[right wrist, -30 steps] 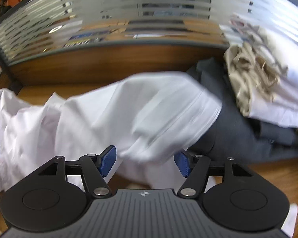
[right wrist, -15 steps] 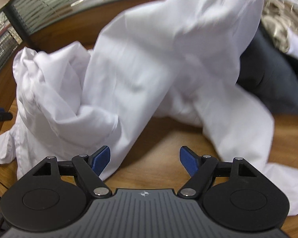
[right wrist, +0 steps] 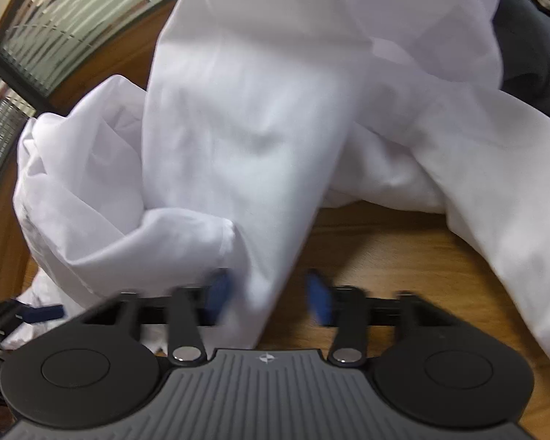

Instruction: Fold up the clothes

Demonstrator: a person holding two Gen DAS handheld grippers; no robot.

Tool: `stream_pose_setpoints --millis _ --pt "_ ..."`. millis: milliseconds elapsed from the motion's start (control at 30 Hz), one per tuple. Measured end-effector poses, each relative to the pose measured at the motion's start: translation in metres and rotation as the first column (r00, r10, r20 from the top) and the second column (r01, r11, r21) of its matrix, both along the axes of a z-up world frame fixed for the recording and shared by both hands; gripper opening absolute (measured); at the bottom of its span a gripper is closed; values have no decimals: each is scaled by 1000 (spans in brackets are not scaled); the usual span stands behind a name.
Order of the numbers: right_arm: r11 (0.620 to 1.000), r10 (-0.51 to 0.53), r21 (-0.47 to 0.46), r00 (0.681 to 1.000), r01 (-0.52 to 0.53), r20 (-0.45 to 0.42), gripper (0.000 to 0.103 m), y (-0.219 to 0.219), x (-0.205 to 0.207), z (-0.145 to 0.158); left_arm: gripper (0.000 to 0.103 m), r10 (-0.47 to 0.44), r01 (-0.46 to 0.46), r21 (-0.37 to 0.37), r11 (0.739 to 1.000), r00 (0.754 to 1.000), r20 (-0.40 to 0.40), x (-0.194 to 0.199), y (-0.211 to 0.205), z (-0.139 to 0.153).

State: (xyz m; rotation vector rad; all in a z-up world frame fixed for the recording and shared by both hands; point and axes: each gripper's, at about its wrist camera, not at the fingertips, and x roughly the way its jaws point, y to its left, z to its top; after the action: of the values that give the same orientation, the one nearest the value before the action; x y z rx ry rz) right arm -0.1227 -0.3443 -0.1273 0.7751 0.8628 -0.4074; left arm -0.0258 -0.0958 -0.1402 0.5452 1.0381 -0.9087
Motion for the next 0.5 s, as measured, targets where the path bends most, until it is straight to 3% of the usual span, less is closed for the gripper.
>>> stream_pose_setpoints --millis 33,100,133,267,500 --pt "1000 -1 -3 1000 1 3 9 0 0 2 50 14 -14 8 1000 1000 3 1 0 -2" --pt "1000 -4 -28 1000 5 11 1 3 -3 12 15 51 -51 22 998 999 8 5 3 -4" --pt "999 -6 -41 1000 6 16 1 4 -6 18 2 74 -74 21 997 997 9 8 6 -3" --pt "995 -17 -101 999 21 37 1 8 -28 50 2 173 -172 -22 985 984 49 23 28 16" --pt "970 -126 -204 991 131 36 1 -1 -97 115 2 289 -285 -50 957 951 110 46 80 58"
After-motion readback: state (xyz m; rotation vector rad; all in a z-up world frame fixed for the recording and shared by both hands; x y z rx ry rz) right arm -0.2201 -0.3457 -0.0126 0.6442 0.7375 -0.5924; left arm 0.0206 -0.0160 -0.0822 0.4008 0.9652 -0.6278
